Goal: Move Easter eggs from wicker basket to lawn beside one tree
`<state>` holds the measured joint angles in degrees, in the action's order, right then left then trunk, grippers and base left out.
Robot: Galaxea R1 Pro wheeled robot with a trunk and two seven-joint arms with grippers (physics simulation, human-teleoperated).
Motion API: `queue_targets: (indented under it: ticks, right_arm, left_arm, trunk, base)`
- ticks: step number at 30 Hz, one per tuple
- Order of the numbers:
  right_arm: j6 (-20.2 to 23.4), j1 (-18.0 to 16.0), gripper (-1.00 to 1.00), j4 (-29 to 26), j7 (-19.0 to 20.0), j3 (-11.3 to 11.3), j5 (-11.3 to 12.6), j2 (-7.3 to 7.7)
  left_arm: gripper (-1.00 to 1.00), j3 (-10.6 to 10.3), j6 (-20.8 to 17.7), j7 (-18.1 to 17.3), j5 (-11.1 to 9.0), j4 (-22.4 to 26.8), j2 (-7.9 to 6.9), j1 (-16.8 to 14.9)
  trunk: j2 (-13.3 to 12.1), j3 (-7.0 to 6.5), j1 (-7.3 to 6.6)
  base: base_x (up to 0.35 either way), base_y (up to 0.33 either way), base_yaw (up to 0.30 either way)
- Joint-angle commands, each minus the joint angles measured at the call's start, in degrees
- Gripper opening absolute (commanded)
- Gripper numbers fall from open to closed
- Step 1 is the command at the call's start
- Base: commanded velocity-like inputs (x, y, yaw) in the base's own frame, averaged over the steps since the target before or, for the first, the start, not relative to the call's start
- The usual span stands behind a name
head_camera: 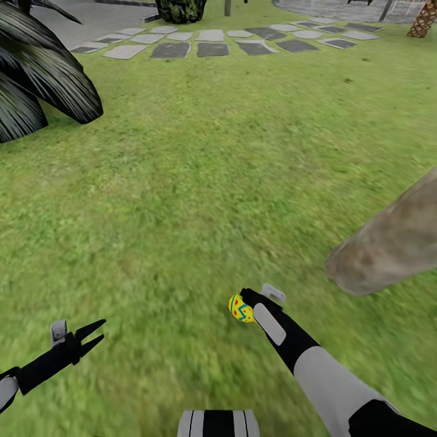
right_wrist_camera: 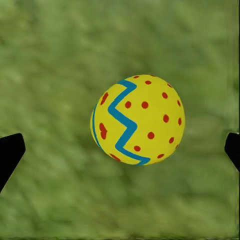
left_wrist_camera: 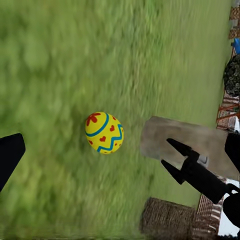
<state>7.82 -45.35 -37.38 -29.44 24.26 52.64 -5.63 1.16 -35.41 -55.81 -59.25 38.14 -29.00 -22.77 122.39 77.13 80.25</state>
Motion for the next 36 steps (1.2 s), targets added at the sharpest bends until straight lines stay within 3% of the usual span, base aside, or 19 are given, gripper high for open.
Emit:
queue_targets:
  ticks: [1,12,36]
  right_arm:
    - [0.00,0.00,1.00,-0.01,0.00,0.00,0.01,0.00]
    - [0.01,0.00,1.00,0.02,0.00,0.07,-0.07,-0.08]
    - [0.09,0.00,1.00,0.02,0.09,0.00,-0.17,0.00]
  left_arm:
    - [1.00,0.01,0.00,0.00,0.01,0.00,0.00,0.00]
    - [1.00,0.06,-0.01,0.00,-0.03,0.00,0.00,0.00]
    - [1.00,0.07,-0.01,0.00,0.08,0.00,0.03,0.00]
  trunk:
    - [-0.42,-0.19,-0.23]
    - [-4.83,-2.16,-2.64]
    - [-14.45,-6.47,-7.91]
  base:
    - [-0.279,0.000,-0.279]
    - [-0.084,0.000,-0.289]
    - [-0.319,0.000,-0.291]
